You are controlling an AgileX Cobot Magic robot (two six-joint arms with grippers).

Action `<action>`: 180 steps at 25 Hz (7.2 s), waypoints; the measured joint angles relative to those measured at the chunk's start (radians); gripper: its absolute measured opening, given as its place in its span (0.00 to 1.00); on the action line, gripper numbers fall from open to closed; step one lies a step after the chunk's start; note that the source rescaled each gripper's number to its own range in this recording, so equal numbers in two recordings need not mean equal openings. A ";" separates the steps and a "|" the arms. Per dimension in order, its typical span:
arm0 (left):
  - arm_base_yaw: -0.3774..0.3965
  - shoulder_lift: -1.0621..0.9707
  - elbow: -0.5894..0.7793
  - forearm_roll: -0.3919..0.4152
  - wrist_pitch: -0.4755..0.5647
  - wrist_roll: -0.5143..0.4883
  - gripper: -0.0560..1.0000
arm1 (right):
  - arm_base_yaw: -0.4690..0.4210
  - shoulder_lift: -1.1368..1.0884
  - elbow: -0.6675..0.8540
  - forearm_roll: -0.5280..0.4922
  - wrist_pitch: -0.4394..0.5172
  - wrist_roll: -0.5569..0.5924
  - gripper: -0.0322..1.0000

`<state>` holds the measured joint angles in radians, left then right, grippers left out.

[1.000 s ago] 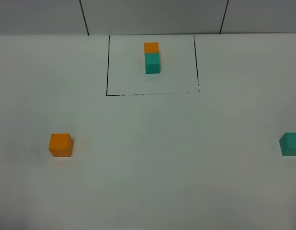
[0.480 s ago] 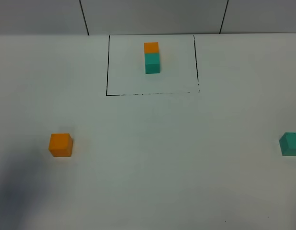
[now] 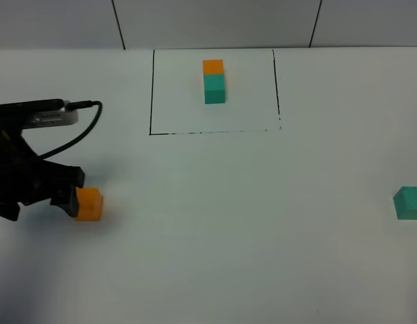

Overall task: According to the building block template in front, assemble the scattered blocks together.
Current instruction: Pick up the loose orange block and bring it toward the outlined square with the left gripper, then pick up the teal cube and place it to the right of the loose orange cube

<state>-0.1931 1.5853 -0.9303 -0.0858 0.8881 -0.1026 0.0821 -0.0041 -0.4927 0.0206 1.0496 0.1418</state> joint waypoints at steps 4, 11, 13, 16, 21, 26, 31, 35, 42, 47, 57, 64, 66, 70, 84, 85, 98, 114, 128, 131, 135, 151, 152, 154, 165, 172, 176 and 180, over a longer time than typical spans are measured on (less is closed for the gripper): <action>-0.012 0.104 -0.001 0.007 -0.097 -0.001 0.69 | 0.000 0.000 0.000 0.000 0.000 0.000 0.76; -0.012 0.153 -0.013 0.009 -0.205 -0.002 0.69 | 0.000 0.000 0.000 0.000 0.000 0.000 0.76; -0.012 0.154 -0.027 0.007 -0.215 -0.002 0.69 | 0.000 0.000 0.000 0.000 0.000 0.000 0.76; -0.012 0.155 -0.038 0.007 -0.223 -0.002 0.69 | 0.000 0.000 0.000 0.000 0.000 0.000 0.76; -0.013 0.178 -0.039 0.005 -0.231 -0.002 0.69 | 0.000 0.000 0.000 0.000 0.000 0.000 0.76; -0.013 0.243 -0.039 0.005 -0.243 -0.003 0.69 | 0.000 0.000 0.000 0.000 0.000 0.000 0.76; -0.013 0.275 -0.039 -0.014 -0.261 -0.003 0.69 | 0.000 0.000 0.000 -0.001 0.000 0.000 0.76; -0.013 0.280 -0.039 -0.020 -0.272 -0.005 0.62 | 0.000 0.000 0.000 -0.001 0.000 0.000 0.76; -0.013 0.283 -0.039 -0.023 -0.274 -0.031 0.05 | 0.000 0.000 0.000 -0.001 0.000 0.000 0.76; -0.016 0.283 -0.083 -0.028 -0.224 -0.010 0.05 | 0.000 0.000 0.000 -0.001 0.000 0.000 0.76; -0.213 0.422 -0.534 0.063 0.137 0.392 0.05 | 0.000 0.000 0.000 -0.001 0.000 0.000 0.76; -0.405 0.685 -0.935 0.168 0.303 0.640 0.05 | 0.000 0.000 0.000 -0.001 0.000 0.000 0.76; -0.445 0.745 -1.027 0.168 0.303 0.740 0.05 | 0.000 0.000 0.000 -0.001 0.000 0.000 0.76; -0.482 0.828 -1.185 0.163 0.303 0.841 0.05 | 0.000 0.000 0.000 -0.001 0.000 0.000 0.76; -0.483 0.905 -1.256 0.095 0.303 0.932 0.05 | 0.000 0.000 0.000 -0.001 0.000 0.000 0.76; -0.483 0.912 -1.256 0.095 0.303 0.932 0.05 | 0.000 0.000 0.000 -0.001 0.000 0.000 0.76; -0.483 0.939 -1.256 0.094 0.303 0.942 0.05 | 0.000 0.000 0.000 -0.001 0.000 0.000 0.76; -0.483 0.939 -1.256 0.093 0.303 1.035 0.17 | 0.000 0.000 0.000 -0.001 0.000 0.000 0.76; -0.483 0.844 -1.256 0.041 0.303 0.938 1.00 | 0.000 0.000 0.000 -0.001 0.000 0.000 0.76; -0.483 0.798 -1.256 0.042 0.304 0.870 1.00 | 0.000 0.000 0.000 -0.001 0.000 0.000 0.76; -0.454 0.749 -1.256 0.034 0.304 0.782 1.00 | 0.000 0.000 0.000 -0.001 0.000 0.000 0.76; -0.142 0.348 -0.800 0.038 0.133 0.528 0.99 | 0.000 0.000 0.000 -0.001 0.000 -0.001 0.76; -0.119 0.312 -0.761 0.038 0.130 0.497 0.99 | 0.000 0.000 0.000 -0.001 0.000 -0.001 0.76; -0.060 0.239 -0.682 0.038 0.128 0.433 0.98 | 0.000 0.000 0.000 -0.001 0.000 -0.001 0.76; 0.070 -0.238 -0.331 0.102 0.131 0.226 0.96 | 0.000 0.000 0.000 -0.001 0.000 -0.001 0.76; 0.071 -0.615 -0.108 0.191 0.189 0.048 0.94 | 0.000 0.000 0.000 -0.001 0.000 -0.001 0.76; 0.071 -0.828 0.037 0.187 0.197 0.034 0.93 | 0.000 0.000 0.000 -0.001 0.000 -0.001 0.76; 0.071 -1.019 0.171 0.152 0.196 0.056 0.92 | 0.000 0.000 0.000 -0.001 0.000 -0.001 0.76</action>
<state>-0.1225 0.5662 -0.7592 0.0667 1.0836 -0.0468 0.0821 -0.0041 -0.4927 0.0197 1.0496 0.1411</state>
